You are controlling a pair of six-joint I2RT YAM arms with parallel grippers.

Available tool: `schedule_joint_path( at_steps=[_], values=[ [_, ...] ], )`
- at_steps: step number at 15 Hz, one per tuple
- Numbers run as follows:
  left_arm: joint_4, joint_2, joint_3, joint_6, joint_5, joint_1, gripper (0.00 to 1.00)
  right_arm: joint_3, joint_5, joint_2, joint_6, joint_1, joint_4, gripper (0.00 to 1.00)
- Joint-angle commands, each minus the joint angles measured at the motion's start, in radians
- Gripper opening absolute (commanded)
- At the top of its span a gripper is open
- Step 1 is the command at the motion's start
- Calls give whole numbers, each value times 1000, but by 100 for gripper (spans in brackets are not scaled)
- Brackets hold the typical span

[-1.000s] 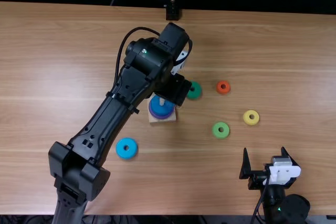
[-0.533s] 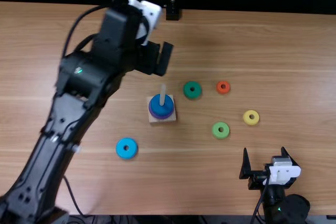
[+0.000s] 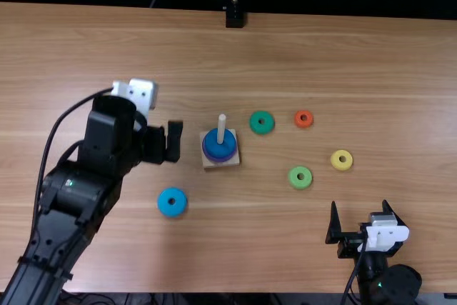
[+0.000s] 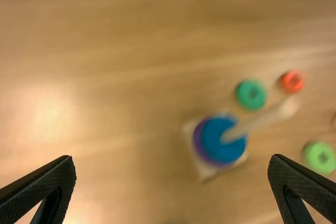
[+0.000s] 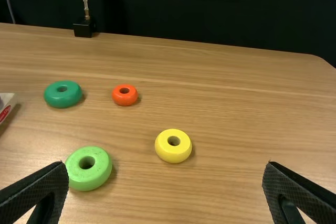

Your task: Build the Hanoi tower: stack the rings onto the peg from bottom to top in this color order: purple, dark blue, light blue, dark green, light green, yellow, orange.

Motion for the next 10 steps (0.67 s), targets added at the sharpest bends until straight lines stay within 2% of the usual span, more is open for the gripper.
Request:
schedule_joint_path(
  at_steps=[1, 2, 3, 7, 8, 10],
  values=[
    [-46, -46, -62, -28, -44, 18, 100, -69, 2, -12, -2, -11, -53, 100],
    [-96, -56, -91, -28, -70, 19, 100, -69, 2, -12, -2, -11, -53, 100],
    [-119, -57, -121, -26, -77, 21, 100, -69, 2, -12, -4, -11, -53, 100],
    [-116, -56, -258, -19, -62, 2, 100, -69, 2, -12, -2, -11, -53, 100],
    [-112, -42, -276, -17, -61, -21, 100, -69, 2, -12, -2, -11, -53, 100],
    [-110, 44, -281, -17, -75, -96, 100, -69, 2, -12, -2, -11, -53, 100]
  ],
)
